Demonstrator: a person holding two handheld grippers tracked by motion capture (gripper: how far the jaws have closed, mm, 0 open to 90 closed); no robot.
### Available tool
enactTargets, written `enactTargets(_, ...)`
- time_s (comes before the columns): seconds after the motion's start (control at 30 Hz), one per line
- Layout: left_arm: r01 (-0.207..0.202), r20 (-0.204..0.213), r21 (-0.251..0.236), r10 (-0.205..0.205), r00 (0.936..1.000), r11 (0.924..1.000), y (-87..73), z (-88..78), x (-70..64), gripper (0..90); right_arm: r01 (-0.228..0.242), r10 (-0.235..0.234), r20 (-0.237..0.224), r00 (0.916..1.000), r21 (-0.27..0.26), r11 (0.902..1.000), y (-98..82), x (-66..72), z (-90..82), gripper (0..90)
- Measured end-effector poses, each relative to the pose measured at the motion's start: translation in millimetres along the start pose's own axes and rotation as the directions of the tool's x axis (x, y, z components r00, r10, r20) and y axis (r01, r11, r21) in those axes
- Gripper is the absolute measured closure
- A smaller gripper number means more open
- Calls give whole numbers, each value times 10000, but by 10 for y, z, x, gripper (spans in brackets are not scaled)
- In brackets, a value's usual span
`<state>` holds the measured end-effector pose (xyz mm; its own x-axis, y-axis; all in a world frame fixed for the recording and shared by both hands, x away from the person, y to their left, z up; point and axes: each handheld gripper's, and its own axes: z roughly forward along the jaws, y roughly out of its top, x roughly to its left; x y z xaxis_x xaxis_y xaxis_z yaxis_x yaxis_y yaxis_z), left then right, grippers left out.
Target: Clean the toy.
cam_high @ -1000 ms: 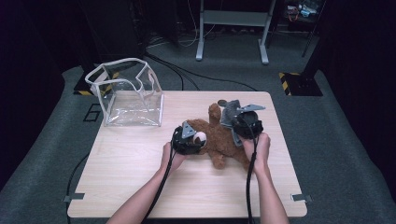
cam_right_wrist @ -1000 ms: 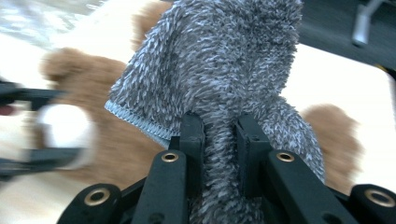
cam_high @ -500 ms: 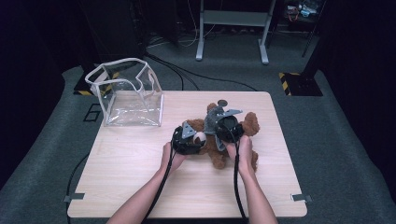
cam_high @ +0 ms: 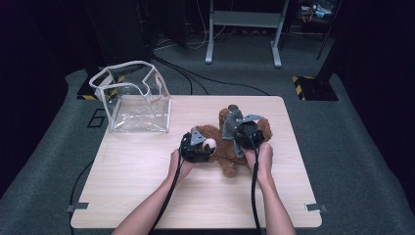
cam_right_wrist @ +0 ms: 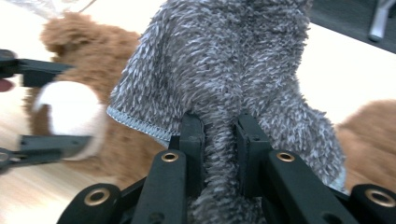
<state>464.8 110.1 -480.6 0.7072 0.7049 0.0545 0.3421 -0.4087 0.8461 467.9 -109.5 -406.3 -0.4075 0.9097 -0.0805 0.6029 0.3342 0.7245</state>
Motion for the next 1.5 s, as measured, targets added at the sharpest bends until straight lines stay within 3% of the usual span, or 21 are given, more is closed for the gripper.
enactTargets(0.27,26,13,-40,-26,10000,10000,0,4,2,391,-582,576,660,9962,65,9983,-122,-340,-57,757)
enactTargets(0.43,2,-24,-18,-2,10000,10000,2,2,3,391,-722,690,1122,9913,244,9971,-161,-439,-57,757)
enactTargets(0.53,13,-2,-42,-13,10000,10000,1,4,5,391,-917,899,1104,9898,117,9957,-171,-442,-88,756)
enactTargets(0.67,41,60,-2,-41,10000,10000,3,4,14,391,-729,753,604,9953,-419,9965,-131,-284,-187,756)
enactTargets(0.77,70,46,16,-70,10000,10000,9,6,18,391,-207,210,37,9998,-649,9977,-51,-47,-215,755)
enactTargets(0.93,165,11,-66,-165,9999,9998,5,8,11,391,592,-606,-477,9970,-294,9978,53,352,-38,753)
enactTargets(1.07,73,32,-14,-73,10000,10000,3,1,18,391,808,-807,-305,9963,38,9967,31,459,139,755)
enactTargets(1.27,80,53,6,-80,10000,10000,5,0,14,391,489,-490,-263,9985,-30,9988,-37,307,75,758)
enactTargets(1.5,62,48,25,-62,10000,10000,8,0,14,391,-94,98,206,9997,-208,9997,-142,-15,-77,757)
